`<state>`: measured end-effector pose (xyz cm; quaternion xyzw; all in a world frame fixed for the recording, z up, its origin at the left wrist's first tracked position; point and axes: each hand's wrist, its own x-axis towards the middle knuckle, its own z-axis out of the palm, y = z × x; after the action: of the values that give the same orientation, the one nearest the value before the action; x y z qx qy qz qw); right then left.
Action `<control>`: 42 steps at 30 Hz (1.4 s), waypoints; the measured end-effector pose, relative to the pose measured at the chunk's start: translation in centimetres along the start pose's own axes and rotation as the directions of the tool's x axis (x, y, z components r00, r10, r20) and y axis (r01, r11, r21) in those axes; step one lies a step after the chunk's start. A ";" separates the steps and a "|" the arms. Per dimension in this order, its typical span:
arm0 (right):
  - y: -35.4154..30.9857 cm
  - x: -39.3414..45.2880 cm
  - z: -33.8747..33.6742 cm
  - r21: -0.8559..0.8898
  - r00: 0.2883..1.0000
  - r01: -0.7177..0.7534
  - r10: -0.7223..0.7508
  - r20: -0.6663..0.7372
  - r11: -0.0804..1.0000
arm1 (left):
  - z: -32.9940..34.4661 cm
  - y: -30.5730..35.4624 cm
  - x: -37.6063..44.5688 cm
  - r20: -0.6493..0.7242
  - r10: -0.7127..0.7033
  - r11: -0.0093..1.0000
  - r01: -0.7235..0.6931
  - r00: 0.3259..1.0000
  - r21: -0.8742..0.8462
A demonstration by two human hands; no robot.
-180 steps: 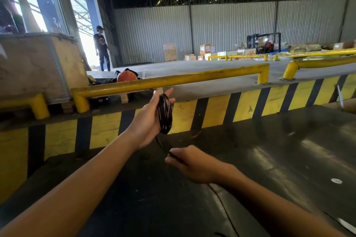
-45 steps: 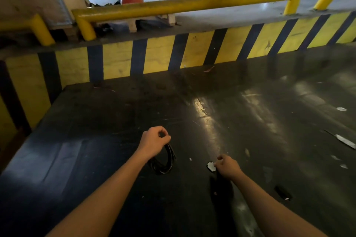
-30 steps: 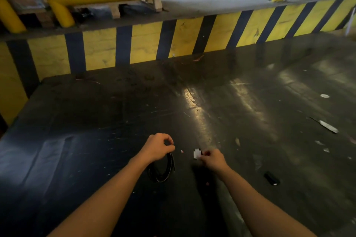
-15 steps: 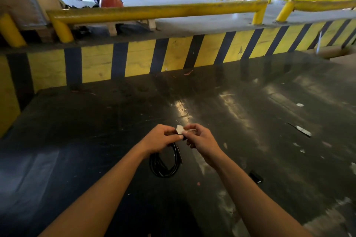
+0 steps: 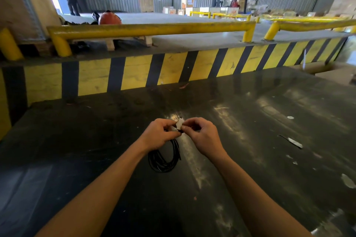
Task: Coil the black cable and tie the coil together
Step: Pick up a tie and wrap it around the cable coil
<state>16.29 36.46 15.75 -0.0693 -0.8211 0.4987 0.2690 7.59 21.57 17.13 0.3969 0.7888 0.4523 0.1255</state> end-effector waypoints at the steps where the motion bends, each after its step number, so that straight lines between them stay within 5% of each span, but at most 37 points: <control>1: -0.2 0.2 0.0 -0.029 0.999 0.032 -0.032 -0.017 0.999 | -0.3 0.4 0.3 -0.005 0.017 1.000 -0.016 1.000 0.020; 12: -1.0 3.0 -1.8 -0.020 0.994 0.039 -0.037 0.101 0.999 | -1.5 3.2 2.6 0.063 0.087 0.981 -0.096 0.994 0.170; 18: -2.2 5.6 -5.3 -0.014 0.998 -0.014 0.013 -0.069 1.000 | -2.5 5.3 3.3 0.000 0.084 0.996 -0.084 0.996 0.026; 24: -4.2 6.4 -6.1 0.339 1.000 0.024 -0.021 -0.012 0.941 | -2.9 6.6 4.0 -0.120 0.040 0.978 -0.063 0.992 -0.200; 27: -4.3 6.7 -6.7 0.355 0.999 0.025 -0.033 0.018 0.935 | -3.2 6.9 4.2 -0.097 0.037 0.968 -0.060 0.995 -0.243; 36: -5.3 7.9 -6.8 0.033 0.994 0.101 -0.100 -0.040 0.994 | -4.2 6.8 4.4 -0.133 0.007 0.979 -0.034 0.991 -0.203; 42: -6.1 8.0 -6.0 -0.307 0.953 0.279 -0.302 -0.030 0.910 | -4.6 7.3 4.3 -0.245 0.046 0.952 -0.117 0.968 -0.282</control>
<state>13.58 41.21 26.09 -0.0053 -0.8773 0.3199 0.3579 5.96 23.95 26.31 0.3497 0.7047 0.6133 0.0699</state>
